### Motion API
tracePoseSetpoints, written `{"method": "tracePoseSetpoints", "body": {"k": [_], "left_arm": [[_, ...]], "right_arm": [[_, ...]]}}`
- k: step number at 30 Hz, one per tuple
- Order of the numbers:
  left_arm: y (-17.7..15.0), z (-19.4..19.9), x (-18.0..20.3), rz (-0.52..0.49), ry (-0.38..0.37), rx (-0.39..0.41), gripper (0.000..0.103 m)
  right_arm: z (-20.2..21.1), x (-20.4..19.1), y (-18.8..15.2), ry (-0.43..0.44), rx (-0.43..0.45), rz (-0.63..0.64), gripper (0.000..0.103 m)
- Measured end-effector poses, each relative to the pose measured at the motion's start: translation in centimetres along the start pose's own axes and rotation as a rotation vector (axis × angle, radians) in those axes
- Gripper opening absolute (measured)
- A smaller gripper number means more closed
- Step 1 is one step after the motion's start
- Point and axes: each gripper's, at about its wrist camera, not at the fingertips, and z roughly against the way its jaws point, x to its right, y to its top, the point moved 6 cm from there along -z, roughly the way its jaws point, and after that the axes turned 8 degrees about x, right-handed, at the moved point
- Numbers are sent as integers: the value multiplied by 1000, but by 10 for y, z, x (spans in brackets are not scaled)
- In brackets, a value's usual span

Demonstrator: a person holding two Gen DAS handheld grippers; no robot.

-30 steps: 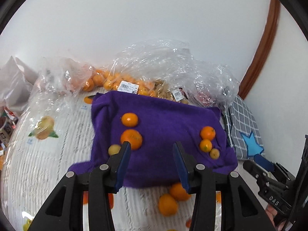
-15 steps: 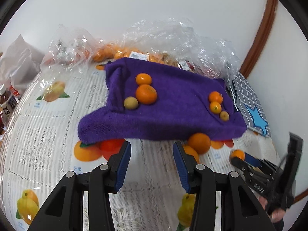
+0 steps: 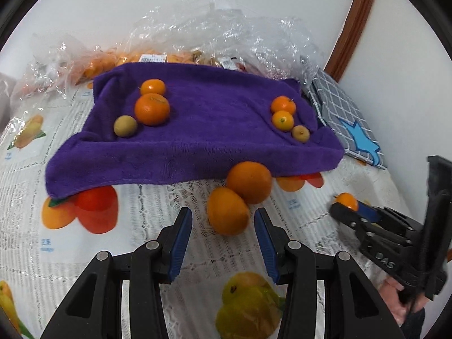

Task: Organize fruits
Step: 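Lift both held oranges and carry them over the purple towel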

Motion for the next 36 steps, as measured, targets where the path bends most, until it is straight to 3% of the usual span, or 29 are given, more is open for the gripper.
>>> {"method": "tracePoseSetpoints", "body": {"k": [8, 11, 36], "left_arm": [[-1, -11, 0, -4, 23, 16, 43], [-2, -13, 3, -12, 7, 11, 32], [2, 5, -19, 93, 44, 98, 32]], "right_arm": [[1, 2, 1, 3, 14, -39, 32], [1, 3, 2, 12, 17, -47, 32], [1, 0, 1, 14, 19, -25, 32]]}}
